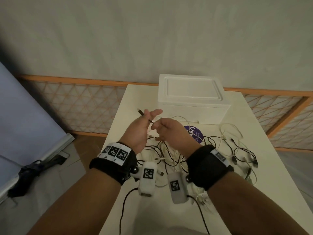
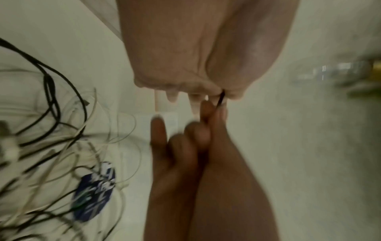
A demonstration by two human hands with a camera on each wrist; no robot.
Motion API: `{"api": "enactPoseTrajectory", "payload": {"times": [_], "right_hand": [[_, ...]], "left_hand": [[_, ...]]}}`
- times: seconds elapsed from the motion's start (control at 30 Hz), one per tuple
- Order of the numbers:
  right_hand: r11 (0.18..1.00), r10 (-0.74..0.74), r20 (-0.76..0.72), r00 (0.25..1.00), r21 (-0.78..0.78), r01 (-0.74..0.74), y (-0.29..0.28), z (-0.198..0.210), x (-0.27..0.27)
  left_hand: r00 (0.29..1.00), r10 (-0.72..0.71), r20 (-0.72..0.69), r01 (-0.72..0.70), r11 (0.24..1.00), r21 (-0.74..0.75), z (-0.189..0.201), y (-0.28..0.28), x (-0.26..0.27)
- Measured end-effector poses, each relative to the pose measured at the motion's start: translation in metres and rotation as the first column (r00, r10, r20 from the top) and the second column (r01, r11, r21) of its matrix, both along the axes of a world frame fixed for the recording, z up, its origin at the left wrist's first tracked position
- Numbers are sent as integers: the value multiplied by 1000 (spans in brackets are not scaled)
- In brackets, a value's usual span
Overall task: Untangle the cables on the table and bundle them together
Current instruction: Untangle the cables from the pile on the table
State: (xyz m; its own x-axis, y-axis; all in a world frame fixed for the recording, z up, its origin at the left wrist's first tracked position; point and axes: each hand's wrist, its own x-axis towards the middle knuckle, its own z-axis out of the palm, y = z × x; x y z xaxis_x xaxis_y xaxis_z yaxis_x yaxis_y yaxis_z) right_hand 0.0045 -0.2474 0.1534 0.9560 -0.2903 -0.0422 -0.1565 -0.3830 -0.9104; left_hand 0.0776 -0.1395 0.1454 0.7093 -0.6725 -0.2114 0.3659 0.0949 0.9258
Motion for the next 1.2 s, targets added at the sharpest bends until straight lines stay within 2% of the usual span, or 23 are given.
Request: {"api": "enactPoseTrajectory", "payload": {"times": [0.03, 0.1, 0.13, 0.2, 0.27, 0.3, 0.33, 0.37, 0.4, 0.43, 0.47, 0.5, 0.53, 0.57, 0.67, 0.73, 0.8, 0.87, 0.9, 0.97, 1.07, 1.13, 1.2], "right_hand": [[999, 9, 4, 1000, -50, -9, -4, 6, -4], [963, 27, -48, 998, -268, -39, -20, 16, -14], [935, 20, -82, 996, -353, -48, -30, 19, -19], [914, -50, -135, 990, -407, -10, -53, 24, -34], [874, -157, -164, 974, -482, 60, -73, 26, -50], [823, -208, -202, 957, -564, 60, -79, 25, -58], [742, -246, -247, 937, -670, 18, -83, 22, -63], [637, -265, -284, 922, -769, -54, -83, 18, -64], [547, -264, -298, 917, -830, -112, -79, 12, -65], [503, -239, -300, 923, -852, -146, -71, 8, -63], [483, -205, -288, 935, -861, -159, -63, 6, -59], [450, -166, -276, 947, -875, -177, -57, 5, -54], [408, -128, -266, 956, -892, -194, -52, 5, -50], [362, -102, -260, 960, -909, -207, -50, 7, -47], [275, -63, -241, 969, -937, -215, -58, 9, -49], [289, -1, -265, 964, -923, -253, -71, 6, -58], [356, -10, -273, 962, -900, -252, -97, 5, -73], [447, -107, -198, 974, -885, -131, -131, 8, -92], [464, -151, -160, 975, -883, -73, -142, 9, -100], [432, -169, -150, 974, -899, -64, -159, 10, -107], [387, -156, -175, 972, -916, -103, -153, 9, -98], [345, -116, -184, 976, -929, -134, -141, 5, -90], [332, -50, -216, 975, -924, -188, -124, 6, -83]], "left_hand": [[995, 63, -78, -70, 993, -93, 1, 5, 4], [925, 204, -322, -300, 911, -283, 7, 13, 13], [876, 259, -407, -403, 857, -322, 9, 18, 19], [804, 386, -453, -543, 786, -294, 11, 33, 33], [745, 513, -426, -631, 749, -202, 7, 52, 47], [734, 569, -372, -648, 751, -131, 0, 58, 52], [756, 603, -254, -633, 773, -49, -7, 60, 52], [804, 593, -47, -590, 805, 63, -15, 56, 50], [848, 476, 234, -521, 830, 199, -21, 47, 42], [832, 239, 501, -440, 835, 332, -26, 35, 30], [750, -31, 660, -345, 834, 431, -28, 20, 14], [661, -238, 712, -243, 830, 503, -29, 2, -2], [612, -356, 707, -150, 824, 546, -27, -13, -16], [602, -410, 685, -80, 823, 563, -26, -25, -26], [675, -428, 601, 43, 836, 547, -26, -47, -36], [614, -494, 616, 50, 803, 593, -24, -48, -33], [504, -544, 671, -50, 757, 652, -19, -38, -20], [465, -538, 703, -185, 717, 672, -18, -22, 0], [454, -547, 703, -236, 688, 687, -21, -12, 9], [435, -585, 684, -302, 621, 723, -28, -2, 16], [490, -582, 649, -335, 561, 757, -36, -10, 11], [463, -578, 672, -353, 575, 738, -35, -25, 1], [396, -588, 705, -281, 654, 703, -26, -49, -20]]}}
